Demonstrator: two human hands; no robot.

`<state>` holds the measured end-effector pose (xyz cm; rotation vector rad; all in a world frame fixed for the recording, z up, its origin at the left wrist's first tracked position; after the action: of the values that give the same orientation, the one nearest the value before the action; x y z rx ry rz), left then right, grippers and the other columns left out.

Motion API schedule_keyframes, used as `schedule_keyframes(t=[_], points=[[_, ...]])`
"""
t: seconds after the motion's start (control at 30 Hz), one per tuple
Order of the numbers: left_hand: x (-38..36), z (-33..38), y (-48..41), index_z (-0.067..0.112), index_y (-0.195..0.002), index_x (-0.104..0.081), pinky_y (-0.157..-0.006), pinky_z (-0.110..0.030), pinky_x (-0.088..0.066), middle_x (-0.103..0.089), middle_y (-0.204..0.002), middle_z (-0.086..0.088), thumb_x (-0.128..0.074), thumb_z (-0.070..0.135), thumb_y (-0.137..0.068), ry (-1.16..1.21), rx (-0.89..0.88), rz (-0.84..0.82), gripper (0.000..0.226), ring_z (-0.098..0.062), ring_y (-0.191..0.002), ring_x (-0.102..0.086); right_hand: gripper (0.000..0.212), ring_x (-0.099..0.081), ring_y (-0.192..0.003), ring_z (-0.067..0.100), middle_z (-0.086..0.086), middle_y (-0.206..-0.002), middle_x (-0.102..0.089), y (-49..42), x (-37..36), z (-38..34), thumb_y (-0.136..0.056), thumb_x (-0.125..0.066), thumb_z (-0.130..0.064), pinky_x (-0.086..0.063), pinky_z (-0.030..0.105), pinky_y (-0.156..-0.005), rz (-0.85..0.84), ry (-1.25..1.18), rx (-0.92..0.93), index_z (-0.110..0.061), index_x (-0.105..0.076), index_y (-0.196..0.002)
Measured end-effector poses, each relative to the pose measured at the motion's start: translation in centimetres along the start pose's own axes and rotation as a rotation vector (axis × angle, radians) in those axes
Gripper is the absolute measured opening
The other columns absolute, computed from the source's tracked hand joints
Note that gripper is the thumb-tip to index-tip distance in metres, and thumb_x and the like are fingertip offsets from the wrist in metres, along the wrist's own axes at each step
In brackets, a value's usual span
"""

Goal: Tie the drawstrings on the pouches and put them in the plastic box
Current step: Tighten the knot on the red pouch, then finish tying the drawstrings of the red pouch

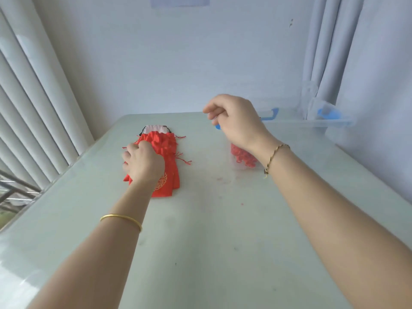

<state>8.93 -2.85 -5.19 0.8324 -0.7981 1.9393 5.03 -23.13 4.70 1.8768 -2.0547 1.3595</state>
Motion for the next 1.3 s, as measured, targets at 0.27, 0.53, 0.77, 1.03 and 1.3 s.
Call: schedule_keyframes(t=[0.27,0.53,0.77,1.03,1.3], points=[[0.4,-3.4,0.3,0.006,-0.124,-0.045,-0.098,-0.043,-0.029,-0.045,-0.129,-0.017,-0.058,0.025,-0.088,-0.185,-0.040,0.070,0.042,-0.035,-0.123,-0.035,0.039,-0.058,-0.074,0.019,0.007,-0.086,-0.059,4.2,-7.2,2.4,-0.082,-0.032,0.010,-0.042,0.013,-0.055,-0.248,-0.078,-0.216,-0.005,-0.063,-0.100],[1.0,-1.9,-0.2,0.017,-0.087,-0.047,-0.081,-0.039,-0.041,-0.051,-0.111,-0.018,-0.050,0.011,-0.090,0.144,-0.163,-0.068,0.008,-0.034,-0.102,-0.051,0.033,-0.059,-0.076,0.019,0.000,-0.085,-0.056,5.1,-7.2,3.5,-0.086,-0.040,0.003,-0.052,0.033,-0.066,-0.235,-0.100,-0.298,-0.007,-0.054,-0.114],[-0.1,-2.1,0.7,0.002,-0.125,-0.040,-0.096,-0.046,-0.039,-0.039,-0.135,-0.020,-0.061,0.018,-0.088,-0.136,-0.102,-0.056,0.045,-0.037,-0.128,-0.033,0.035,-0.062,-0.074,0.021,-0.005,-0.078,-0.054,7.1,-6.0,4.3,-0.085,-0.041,0.002,-0.053,0.035,-0.062,-0.227,-0.122,-0.325,-0.006,-0.051,-0.117],[1.0,2.4,3.1,0.011,-0.120,-0.056,-0.069,-0.025,-0.041,-0.054,-0.087,0.002,-0.061,0.005,-0.083,0.362,-0.388,-0.154,0.039,-0.012,-0.081,-0.054,0.048,-0.056,-0.101,0.019,0.008,-0.120,-0.055,7.8,-4.1,5.6,-0.084,-0.055,-0.004,-0.049,0.035,-0.086,-0.164,-0.115,-0.336,-0.010,-0.044,-0.130],[0.3,8.5,8.9,0.024,-0.093,-0.053,-0.052,-0.018,-0.043,-0.045,-0.076,0.004,-0.064,-0.005,-0.078,0.746,-0.564,-0.618,0.034,-0.008,-0.057,-0.045,0.027,-0.054,-0.082,0.003,-0.011,-0.087,-0.059,7.5,2.5,5.2,-0.080,-0.068,-0.011,-0.042,0.012,-0.073,-0.029,-0.051,-0.204,-0.008,-0.060,-0.106]])
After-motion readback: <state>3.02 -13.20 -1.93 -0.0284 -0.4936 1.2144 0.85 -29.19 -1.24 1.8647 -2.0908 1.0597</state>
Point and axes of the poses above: each hand's wrist, its own y-axis away from the middle knuckle, its own x-axis out of the back of the hand, z = x × y, the point moved 4 cm from there along -y, towards the middle knuckle
